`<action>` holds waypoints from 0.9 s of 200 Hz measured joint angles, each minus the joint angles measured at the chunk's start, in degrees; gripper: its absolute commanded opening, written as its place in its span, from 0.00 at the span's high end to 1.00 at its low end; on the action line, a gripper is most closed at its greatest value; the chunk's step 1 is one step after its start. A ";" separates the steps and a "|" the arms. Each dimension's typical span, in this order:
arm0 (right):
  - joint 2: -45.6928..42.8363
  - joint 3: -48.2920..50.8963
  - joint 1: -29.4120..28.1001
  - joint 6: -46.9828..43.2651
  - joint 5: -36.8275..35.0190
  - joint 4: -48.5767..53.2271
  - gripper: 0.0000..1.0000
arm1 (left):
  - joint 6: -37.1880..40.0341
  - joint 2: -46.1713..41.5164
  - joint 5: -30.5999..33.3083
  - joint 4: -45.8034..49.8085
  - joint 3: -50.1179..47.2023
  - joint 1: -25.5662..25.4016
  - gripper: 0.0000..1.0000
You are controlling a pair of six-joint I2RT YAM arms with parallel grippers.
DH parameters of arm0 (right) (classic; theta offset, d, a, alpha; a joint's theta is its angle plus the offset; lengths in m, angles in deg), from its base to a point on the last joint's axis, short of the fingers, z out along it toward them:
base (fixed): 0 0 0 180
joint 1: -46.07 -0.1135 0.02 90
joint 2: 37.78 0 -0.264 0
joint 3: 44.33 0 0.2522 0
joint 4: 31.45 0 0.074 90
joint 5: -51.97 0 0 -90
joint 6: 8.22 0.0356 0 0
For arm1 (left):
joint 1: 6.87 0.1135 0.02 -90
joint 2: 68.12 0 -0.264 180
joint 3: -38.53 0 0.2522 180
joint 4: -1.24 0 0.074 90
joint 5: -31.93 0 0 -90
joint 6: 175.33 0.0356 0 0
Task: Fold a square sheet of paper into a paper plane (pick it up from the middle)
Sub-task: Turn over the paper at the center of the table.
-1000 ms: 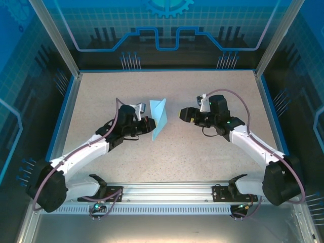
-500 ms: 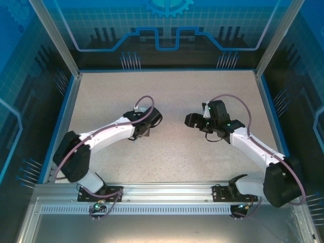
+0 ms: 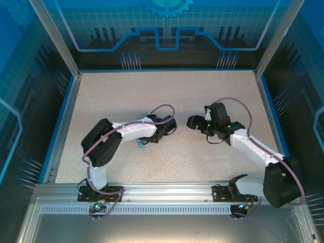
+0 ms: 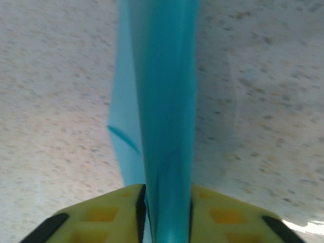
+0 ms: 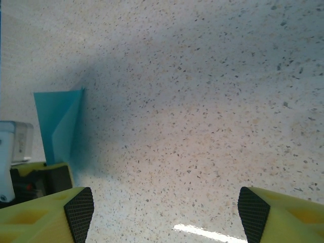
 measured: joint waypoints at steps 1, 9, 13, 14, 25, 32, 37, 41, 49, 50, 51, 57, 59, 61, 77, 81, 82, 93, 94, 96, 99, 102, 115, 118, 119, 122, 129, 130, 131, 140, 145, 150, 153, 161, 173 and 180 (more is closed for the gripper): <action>0.00 0.04 0.00 0.04 -0.04 0.00 0.22 | -0.09 0.02 -0.26 -0.17 0.00 -0.04 0.66; -0.02 0.22 0.04 0.22 -0.42 0.00 0.22 | -0.09 0.00 -1.57 -0.96 0.07 -0.26 0.63; -0.04 0.37 0.13 0.37 -0.59 0.00 0.22 | 0.02 0.00 -2.16 -1.33 0.13 -0.28 0.61; -0.04 0.42 0.13 0.37 -0.61 0.00 0.22 | -0.07 0.00 -2.45 -1.53 0.17 -0.31 0.61; -0.09 0.87 0.26 0.48 -1.03 -0.02 0.22 | -0.02 0.00 -4.26 -2.71 0.28 -0.39 0.57; -0.11 1.11 0.35 0.61 -1.09 0.02 0.22 | 0.00 0.00 -5.49 -3.41 0.31 -0.39 0.56; -0.11 1.33 0.35 0.63 -1.09 -0.02 0.22 | -0.04 0.00 -6.45 -3.93 0.31 -0.39 0.54; -0.11 1.46 0.35 0.63 -1.18 0.00 0.22 | 0.00 -0.02 -7.15 -4.31 0.31 -0.39 0.53; -0.11 1.70 0.35 0.61 -1.25 0.00 0.22 | 0.00 -0.13 -8.72 -5.25 0.31 -0.37 0.50; -0.11 1.73 0.35 0.59 -1.27 0.00 0.22 | -0.04 -0.13 -8.87 -5.33 0.28 -0.37 0.49; -0.09 1.75 0.35 0.61 -1.27 0.00 0.22 | -0.02 -0.17 -9.16 -5.46 0.28 -0.37 0.49; -0.09 1.81 0.35 0.57 -1.38 0.02 0.23 | 0.04 -0.48 -10.36 -6.14 0.26 -0.37 0.47; -0.09 1.81 0.35 0.52 -1.46 0.02 0.23 | 0.15 -0.70 -10.86 -6.45 0.24 -0.35 0.47; -0.09 1.81 0.35 0.46 -1.51 0.02 0.23 | 0.24 -0.87 -11.39 -6.73 0.20 -0.28 0.46; -0.09 1.79 0.07 -0.28 -2.38 0.11 0.24 | 0.31 -3.61 -15.32 -9.53 -1.05 0.20 0.41; -0.04 1.73 -0.17 -0.52 -2.56 0.24 0.24 | 0.55 -4.79 -16.52 -10.27 -1.62 0.48 0.40; -0.02 1.68 -0.24 -0.59 -2.69 0.26 0.24 | 0.35 -5.14 -16.94 -10.60 -1.86 0.59 0.39; 0.35 1.05 -1.40 -1.25 -4.15 1.25 0.25 | 0.50 -8.85 -19.96 -12.76 -3.89 1.81 0.35; 0.46 0.90 -1.66 -1.40 -4.33 1.42 0.25 | 0.59 -9.14 -20.13 -12.92 -4.04 1.92 0.35; 0.59 0.76 -1.92 -1.55 -4.68 1.53 0.25 | 0.42 -9.86 -20.76 -13.42 -4.48 2.21 0.34; 0.85 0.31 -2.60 -1.68 -5.29 1.97 0.25 | 0.39 -10.86 -21.42 -13.97 -5.07 2.62 0.34; 1.20 -0.09 -3.28 -1.97 -5.79 2.27 0.25 | 0.46 -12.24 -22.36 -14.58 -5.79 3.21 0.33; 2.89 -2.36 -6.86 -2.71 -8.35 3.56 0.25 | 0.33 -17.35 -25.53 -17.07 -8.70 5.66 0.31; 3.28 -2.99 -7.69 -2.89 -9.09 3.93 0.25 | 0.13 -18.71 -26.38 -17.73 -9.49 6.38 0.30; 3.41 -3.17 -7.91 -2.89 -9.22 3.98 0.25 | 0.15 -18.99 -26.49 -17.84 -9.64 6.51 0.30; 4.04 -3.87 -8.98 -3.04 -9.75 4.24 0.25 | 0.17 -20.17 -27.12 -18.27 -10.27 7.23 0.29; 5.38 -5.57 -11.13 -3.37 -11.10 4.85 0.25 | -0.02 -22.86 -28.59 -19.67 -11.96 8.92 0.28; 5.68 -5.95 -11.56 -3.41 -11.43 5.07 0.25 | -0.07 -23.34 -28.89 -20.00 -12.33 9.25 0.28; 5.81 -6.14 -11.78 -3.41 -11.61 5.14 0.25 | -0.09 -23.61 -29.09 -20.15 -12.50 9.40 0.28; 7.93 -8.59 -14.49 -3.69 -13.22 5.62 0.25 | -0.13 -26.53 -30.51 -21.51 -14.62 11.47 0.27; 9.31 -10.05 -16.09 -3.78 -14.10 5.84 0.26 | -0.31 -27.96 -31.17 -22.14 -15.80 12.66 0.26; 10.95 -11.67 -17.77 -3.89 -14.78 6.08 0.26 | -0.55 -29.44 -31.87 -22.71 -17.16 13.94 0.25; 11.82 -12.50 -18.53 -3.96 -15.21 6.12 0.26 | -0.63 -30.12 -32.11 -22.95 -17.84 14.56 0.25; 14.23 -14.78 -20.70 -4.00 -16.00 6.40 0.26 | -1.16 -31.76 -32.81 -23.37 -19.61 16.22 0.25; 18.23 -18.53 -23.93 -4.22 -17.33 7.15 0.27 | -1.68 -33.92 -33.64 -24.02 -22.47 18.62 0.24; 20.41 -20.57 -25.55 -4.39 -17.81 7.56 0.27 | -2.08 -34.95 -33.99 -24.06 -23.96 19.87 0.23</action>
